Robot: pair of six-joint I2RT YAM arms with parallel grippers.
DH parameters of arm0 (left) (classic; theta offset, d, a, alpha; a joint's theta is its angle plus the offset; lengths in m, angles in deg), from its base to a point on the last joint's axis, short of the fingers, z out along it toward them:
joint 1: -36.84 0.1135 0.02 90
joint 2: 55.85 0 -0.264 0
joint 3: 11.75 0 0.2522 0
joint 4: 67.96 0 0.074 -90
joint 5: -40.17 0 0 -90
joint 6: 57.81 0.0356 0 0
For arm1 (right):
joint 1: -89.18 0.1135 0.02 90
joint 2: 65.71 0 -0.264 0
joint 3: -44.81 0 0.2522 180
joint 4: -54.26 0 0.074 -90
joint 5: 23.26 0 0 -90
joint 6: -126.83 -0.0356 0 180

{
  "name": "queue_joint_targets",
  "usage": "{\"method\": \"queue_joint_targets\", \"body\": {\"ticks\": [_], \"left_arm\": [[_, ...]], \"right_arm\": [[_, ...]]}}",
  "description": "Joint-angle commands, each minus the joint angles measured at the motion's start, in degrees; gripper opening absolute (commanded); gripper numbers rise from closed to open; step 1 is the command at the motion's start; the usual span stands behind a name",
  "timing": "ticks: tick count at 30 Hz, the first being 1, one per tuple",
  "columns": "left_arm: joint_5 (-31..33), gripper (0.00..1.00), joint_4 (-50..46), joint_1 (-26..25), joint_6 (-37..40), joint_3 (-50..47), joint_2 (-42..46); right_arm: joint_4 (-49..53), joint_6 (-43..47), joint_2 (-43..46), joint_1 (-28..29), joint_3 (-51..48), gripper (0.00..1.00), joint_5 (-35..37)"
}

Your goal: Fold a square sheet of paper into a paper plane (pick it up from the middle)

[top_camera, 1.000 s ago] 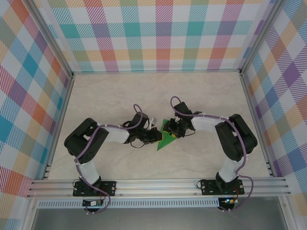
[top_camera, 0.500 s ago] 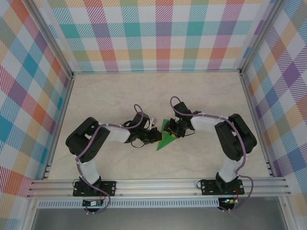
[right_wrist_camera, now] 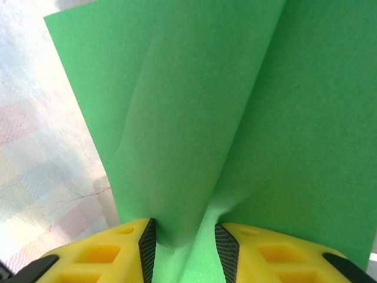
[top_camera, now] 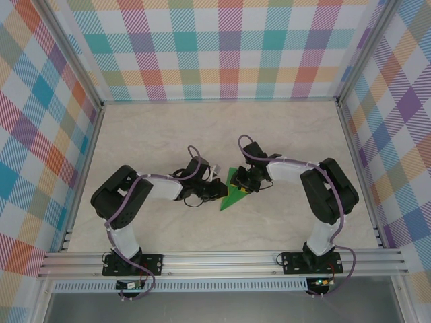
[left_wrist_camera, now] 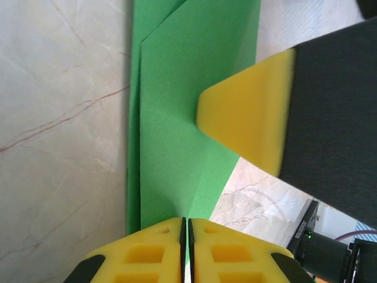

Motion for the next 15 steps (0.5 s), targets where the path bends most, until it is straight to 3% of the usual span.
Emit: {"method": "queue_joint_targets", "body": {"ticks": [1,15], "left_arm": [[1.66,0.13,-0.06,-0.28,0.39,0.63,4.79],[-0.82,0.11,0.94,-1.07,0.02,1.41,0.97]], "right_arm": [[8.39,-1.32,-6.07,0.18,-3.19,0.38,6.8],[8.39,-1.51,-6.52,0.18,-2.92,0.38,6.8]]}}
